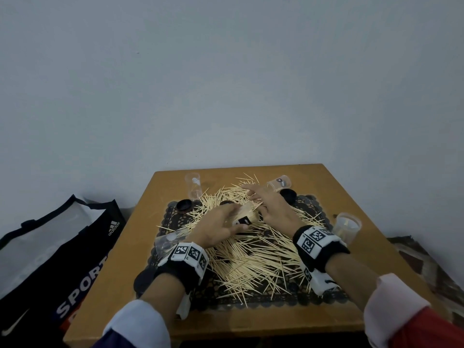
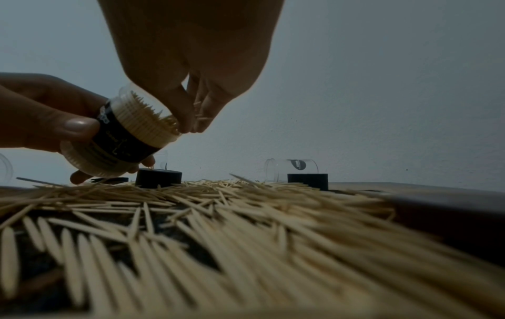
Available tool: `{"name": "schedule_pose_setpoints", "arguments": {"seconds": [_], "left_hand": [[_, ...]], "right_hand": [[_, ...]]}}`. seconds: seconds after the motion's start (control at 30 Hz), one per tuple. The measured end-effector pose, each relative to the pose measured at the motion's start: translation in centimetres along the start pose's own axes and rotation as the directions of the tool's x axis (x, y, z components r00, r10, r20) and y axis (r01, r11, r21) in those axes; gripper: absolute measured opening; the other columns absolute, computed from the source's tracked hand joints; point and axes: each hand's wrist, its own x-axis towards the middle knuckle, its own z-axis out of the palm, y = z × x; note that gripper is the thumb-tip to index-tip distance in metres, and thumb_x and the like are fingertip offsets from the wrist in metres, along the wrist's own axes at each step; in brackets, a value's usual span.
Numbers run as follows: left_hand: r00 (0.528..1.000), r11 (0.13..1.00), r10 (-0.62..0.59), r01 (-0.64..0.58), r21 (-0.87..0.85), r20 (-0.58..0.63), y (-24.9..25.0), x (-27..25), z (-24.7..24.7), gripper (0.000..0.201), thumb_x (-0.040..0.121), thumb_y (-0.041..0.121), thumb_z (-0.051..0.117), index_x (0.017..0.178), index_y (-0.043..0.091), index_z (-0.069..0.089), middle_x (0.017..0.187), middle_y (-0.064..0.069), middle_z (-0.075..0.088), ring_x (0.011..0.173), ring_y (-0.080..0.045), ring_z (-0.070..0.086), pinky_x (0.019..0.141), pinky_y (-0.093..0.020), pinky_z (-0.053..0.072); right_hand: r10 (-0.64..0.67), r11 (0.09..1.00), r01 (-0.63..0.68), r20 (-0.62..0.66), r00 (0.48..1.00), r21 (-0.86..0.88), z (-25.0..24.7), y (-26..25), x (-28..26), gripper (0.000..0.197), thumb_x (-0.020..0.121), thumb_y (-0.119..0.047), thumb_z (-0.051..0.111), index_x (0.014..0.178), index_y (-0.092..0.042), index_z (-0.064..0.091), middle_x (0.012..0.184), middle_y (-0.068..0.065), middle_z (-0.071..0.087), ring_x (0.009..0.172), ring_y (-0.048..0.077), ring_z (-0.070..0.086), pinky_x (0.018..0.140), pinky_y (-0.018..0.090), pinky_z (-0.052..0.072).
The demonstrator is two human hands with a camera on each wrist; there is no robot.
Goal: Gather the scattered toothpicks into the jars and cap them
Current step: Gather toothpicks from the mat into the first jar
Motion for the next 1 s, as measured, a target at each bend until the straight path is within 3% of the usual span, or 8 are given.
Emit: {"name": "schedule_pose_setpoints", "arguments": {"seconds": [0.2, 0.3, 0.43, 0.57, 0.63, 0.77, 0.9, 1.0], "left_hand": [[0.999, 1.000, -0.018, 0.019, 0.007, -0.049, 0.10, -0.16, -0.28, 0.069, 0.085, 0.057, 0.062, 0.136, 0.013, 0.050, 0.121, -0.002, 0.061, 0.101, -0.018, 0.058, 0.087, -0.034, 0.049], [0.996, 0.999, -0.036, 0.036, 0.003, -0.086, 0.36, -0.26, -0.47, 0.069, 0.083, 0.060, 0.061, 0.133, 0.013, 0.052, 0.116, -0.001, 0.062, 0.097, -0.018, 0.058, 0.085, -0.034, 0.049], [0.992, 0.999, -0.044, 0.045, 0.005, -0.117, 0.32, -0.33, -0.43, 0.061, 0.087, 0.052, 0.063, 0.131, 0.012, 0.053, 0.113, -0.002, 0.062, 0.095, -0.017, 0.057, 0.082, -0.032, 0.049], [0.990, 0.998, -0.055, 0.055, -0.002, -0.128, 0.28, -0.22, -0.42, 0.059, 0.087, 0.052, 0.064, 0.130, 0.012, 0.054, 0.110, 0.000, 0.062, 0.093, -0.016, 0.057, 0.082, -0.033, 0.048], [0.990, 0.998, -0.058, 0.059, 0.005, -0.126, 0.28, -0.17, -0.43, 0.059, 0.087, 0.051, 0.065, 0.131, 0.012, 0.053, 0.111, -0.001, 0.062, 0.094, -0.017, 0.057, 0.083, -0.035, 0.049], [0.987, 0.998, -0.060, 0.064, 0.023, -0.148, 0.11, -0.16, -0.46, 0.056, 0.088, 0.052, 0.062, 0.128, 0.014, 0.053, 0.109, 0.001, 0.061, 0.092, -0.015, 0.056, 0.082, -0.034, 0.048], [0.984, 0.998, -0.061, 0.066, 0.024, -0.164, -0.02, -0.21, -0.51, 0.057, 0.090, 0.054, 0.057, 0.129, 0.012, 0.053, 0.110, -0.001, 0.062, 0.095, -0.016, 0.055, 0.081, -0.034, 0.046], [0.985, 0.996, -0.069, 0.077, 0.046, -0.155, -0.10, -0.15, -0.47, 0.057, 0.091, 0.054, 0.056, 0.127, 0.011, 0.053, 0.107, -0.001, 0.062, 0.093, -0.017, 0.056, 0.079, -0.033, 0.046]], "right_hand": [[0.130, 0.987, -0.140, -0.125, 0.984, -0.079, -0.29, -0.25, 0.04, 0.043, 0.091, -0.013, 0.061, 0.132, -0.022, 0.051, 0.119, -0.001, 0.059, 0.105, 0.010, 0.057, 0.088, 0.034, 0.053], [0.181, 0.982, -0.184, -0.092, 0.979, -0.035, -0.26, -0.17, 0.11, 0.035, 0.094, -0.015, 0.059, 0.129, -0.017, 0.057, 0.115, 0.003, 0.064, 0.098, 0.012, 0.062, 0.085, 0.029, 0.053], [0.059, 0.997, -0.061, -0.059, 0.997, -0.042, -0.06, -0.26, 0.07, 0.034, 0.095, -0.002, 0.053, 0.127, -0.008, 0.061, 0.117, 0.007, 0.067, 0.102, 0.013, 0.061, 0.087, 0.015, 0.042], [0.013, 1.000, -0.013, -0.012, 1.000, -0.009, -0.12, -0.47, 0.00, 0.041, 0.095, 0.002, 0.049, 0.134, -0.008, 0.055, 0.111, 0.010, 0.068, 0.075, -0.013, 0.053, 0.068, 0.005, 0.040], [0.035, 0.999, -0.035, -0.041, 0.999, -0.001, -0.16, -0.56, -0.03, 0.042, 0.098, -0.006, 0.048, 0.140, -0.013, 0.049, 0.115, 0.008, 0.068, 0.080, -0.011, 0.060, 0.070, 0.010, 0.046], [0.153, 0.988, -0.155, -0.061, 0.986, -0.026, -0.05, -0.69, -0.01, 0.053, 0.102, -0.020, 0.043, 0.152, -0.018, 0.026, 0.123, 0.011, 0.064, 0.103, 0.023, 0.064, 0.092, 0.041, 0.050], [0.196, 0.974, -0.177, 0.142, 0.970, -0.141, -0.10, -0.38, -0.24, 0.060, 0.099, -0.011, 0.040, 0.154, -0.024, 0.019, 0.128, 0.008, 0.059, 0.074, 0.000, 0.052, 0.068, 0.018, 0.044], [0.138, 0.987, -0.110, 0.261, 0.956, -0.118, 0.17, -0.64, -0.26, 0.068, 0.095, -0.001, 0.039, 0.154, -0.026, 0.017, 0.149, 0.000, 0.040, 0.103, 0.002, 0.055, 0.083, 0.022, 0.048]]}}
